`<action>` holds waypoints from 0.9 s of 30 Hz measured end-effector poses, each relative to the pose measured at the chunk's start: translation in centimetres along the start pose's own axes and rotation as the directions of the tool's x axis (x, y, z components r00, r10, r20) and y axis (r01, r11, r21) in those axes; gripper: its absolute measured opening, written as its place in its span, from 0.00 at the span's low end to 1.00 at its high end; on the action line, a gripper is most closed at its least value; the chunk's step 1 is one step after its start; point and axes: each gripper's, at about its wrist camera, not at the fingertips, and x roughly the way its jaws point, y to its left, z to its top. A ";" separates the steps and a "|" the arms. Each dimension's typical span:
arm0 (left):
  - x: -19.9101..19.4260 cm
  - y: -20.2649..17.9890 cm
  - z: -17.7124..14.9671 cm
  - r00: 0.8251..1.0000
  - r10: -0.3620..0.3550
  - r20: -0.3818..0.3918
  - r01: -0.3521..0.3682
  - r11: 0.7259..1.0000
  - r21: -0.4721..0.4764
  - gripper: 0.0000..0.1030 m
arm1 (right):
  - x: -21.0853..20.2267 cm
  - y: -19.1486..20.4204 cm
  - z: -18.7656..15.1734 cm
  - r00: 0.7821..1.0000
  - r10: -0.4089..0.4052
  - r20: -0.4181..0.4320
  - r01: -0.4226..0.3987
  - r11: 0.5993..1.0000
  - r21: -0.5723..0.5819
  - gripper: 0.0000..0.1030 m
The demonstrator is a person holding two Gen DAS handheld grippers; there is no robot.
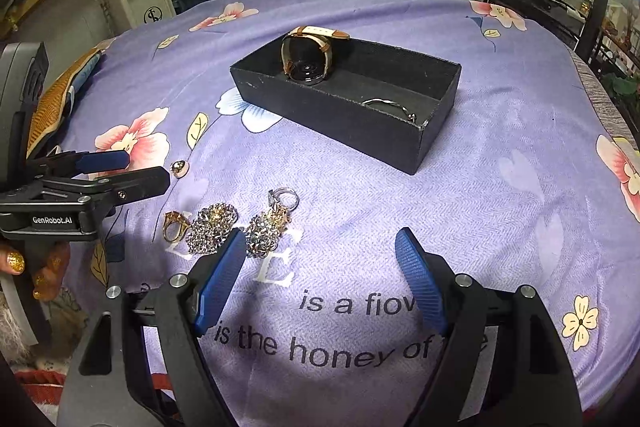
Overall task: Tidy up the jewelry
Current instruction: 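Withdraw both open tools from the box back to the jewelry pile, then grasp the gold rhinestone ring with the left tool while the right tool grasps the small silver ring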
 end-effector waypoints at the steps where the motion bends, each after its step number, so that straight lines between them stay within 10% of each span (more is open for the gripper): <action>1: 0.0 0.0 -0.2 1.000 0.011 -0.003 -0.011 1.000 0.009 0.94 | 0.0 0.1 0.0 1.000 0.000 0.000 0.000 1.000 -0.006 0.74; 27: 1.9 0.8 -0.6 0.995 0.096 -0.033 -0.096 0.995 0.017 0.33 | 4.5 2.5 3.0 0.999 -0.028 -0.045 0.028 1.000 -0.006 0.28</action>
